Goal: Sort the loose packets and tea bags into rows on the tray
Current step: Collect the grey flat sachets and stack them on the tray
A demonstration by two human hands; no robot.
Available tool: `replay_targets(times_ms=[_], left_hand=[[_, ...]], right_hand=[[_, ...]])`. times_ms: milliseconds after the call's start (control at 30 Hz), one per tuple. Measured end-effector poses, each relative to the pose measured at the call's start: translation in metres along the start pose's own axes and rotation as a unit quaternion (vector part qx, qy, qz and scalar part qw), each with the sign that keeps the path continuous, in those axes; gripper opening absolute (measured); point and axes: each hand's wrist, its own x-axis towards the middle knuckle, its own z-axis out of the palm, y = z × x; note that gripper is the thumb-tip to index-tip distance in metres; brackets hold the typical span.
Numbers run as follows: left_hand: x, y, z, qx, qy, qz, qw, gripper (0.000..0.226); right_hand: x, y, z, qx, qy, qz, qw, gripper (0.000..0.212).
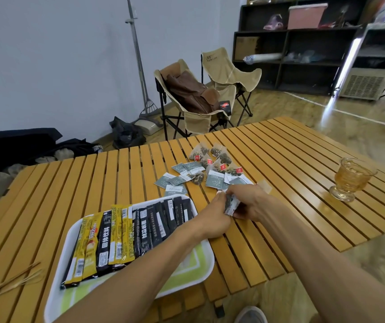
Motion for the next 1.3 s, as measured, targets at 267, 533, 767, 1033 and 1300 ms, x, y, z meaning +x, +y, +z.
replay_targets(times_ms=[267,533,767,1033,1300], left_hand=[[-0.005,0.004,0.004,-0.195,0.105,-0.021,0.975,0.052],[-0.033,0.009,-0.042,-0.27,0.24,-0.037,0.932,0.032],[-0.115,-0.022,-0.099,-0.26,0.294,-0.086,0.916,0.019],[-0.264,-0.111,-0.121,-0.1,0.368,-0.248,0.89,0.031],[-0.276,-0.128,-0.094,0.053,0.312,-0.247,0.916,0.037]], right_hand=[[-0.008,0.007,-0.008,0.029,0.018,-0.045,0.998,0.01],[-0.047,-0.004,-0.004,0.106,-0.124,-0.149,0.975,0.027],[-0.091,0.0,0.045,0.06,-0.179,-0.197,0.962,0.028],[-0.092,0.028,0.087,0.074,-0.213,-0.153,0.962,0.03],[-0.101,0.033,0.114,0.019,-0.248,-0.172,0.953,0.029]])
